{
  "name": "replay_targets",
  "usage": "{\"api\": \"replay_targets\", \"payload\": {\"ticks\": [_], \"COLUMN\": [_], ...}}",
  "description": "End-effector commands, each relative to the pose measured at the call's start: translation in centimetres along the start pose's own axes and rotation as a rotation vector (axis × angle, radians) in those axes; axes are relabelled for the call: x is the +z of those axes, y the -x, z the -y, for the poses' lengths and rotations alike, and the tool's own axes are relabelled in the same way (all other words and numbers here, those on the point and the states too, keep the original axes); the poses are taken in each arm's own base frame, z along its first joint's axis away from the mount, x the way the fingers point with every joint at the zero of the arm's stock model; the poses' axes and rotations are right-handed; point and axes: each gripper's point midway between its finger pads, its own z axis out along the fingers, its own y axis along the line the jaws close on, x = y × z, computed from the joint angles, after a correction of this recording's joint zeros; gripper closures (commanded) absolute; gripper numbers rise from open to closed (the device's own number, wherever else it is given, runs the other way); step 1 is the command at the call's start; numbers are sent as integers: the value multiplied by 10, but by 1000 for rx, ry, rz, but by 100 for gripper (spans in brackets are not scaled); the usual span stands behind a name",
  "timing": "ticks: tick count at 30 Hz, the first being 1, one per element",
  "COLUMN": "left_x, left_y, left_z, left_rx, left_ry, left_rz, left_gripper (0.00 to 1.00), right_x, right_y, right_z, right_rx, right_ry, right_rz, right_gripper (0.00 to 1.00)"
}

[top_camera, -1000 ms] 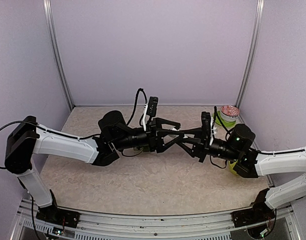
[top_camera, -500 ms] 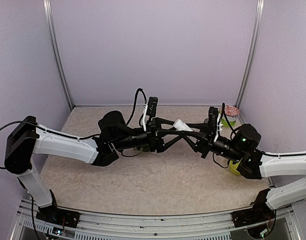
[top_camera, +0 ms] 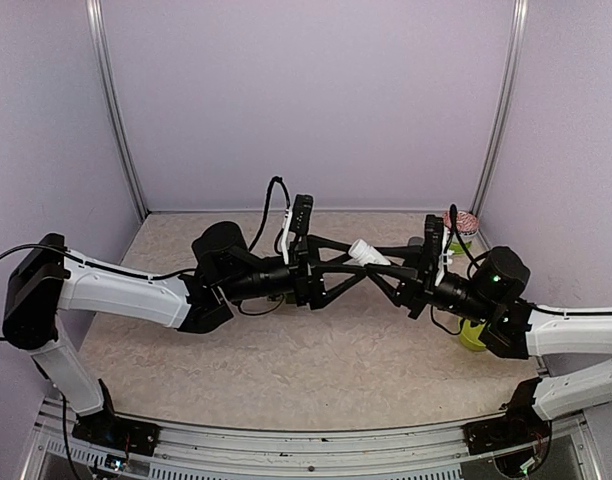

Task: Sort the pills into containers
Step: Unscrew the lid of the pill bottle from the pill bottle, then open the lid of the pill bottle.

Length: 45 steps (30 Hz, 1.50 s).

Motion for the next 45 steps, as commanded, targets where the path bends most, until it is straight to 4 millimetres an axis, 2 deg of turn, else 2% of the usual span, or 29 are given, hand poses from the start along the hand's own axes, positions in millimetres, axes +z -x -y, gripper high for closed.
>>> {"api": "replay_targets", "payload": {"ticks": [1, 7, 10, 22, 28, 42, 45], "left_x": [-9, -9, -4, -5, -6, -6, -6], "left_y": [17, 26, 25, 7, 8, 7, 7], "left_z": [8, 16, 21, 23, 23, 16, 14], "left_rx": [53, 113, 119, 120, 117, 97, 96], "left_ry": [-5, -51, -82, -109, -106, -75, -64], "left_rz": [21, 18, 4, -39, -33, -30, -28], "left_gripper": [13, 9, 9, 24, 37, 40, 51], "right_x": [-4, 3, 7, 8, 7, 3, 3], "right_y": [6, -4, -8, -10, -9, -4, -5], "right_z": [-15, -23, -23, -16, -11, -7, -7], "right_rx": [-21, 14, 37, 42, 39, 25, 25], "right_ry": [77, 144, 152, 113, 79, 44, 48], "right_rz": [16, -18, -17, -16, -15, 3, 1], "right_gripper": [85, 85, 85, 85, 85, 85, 85]}}
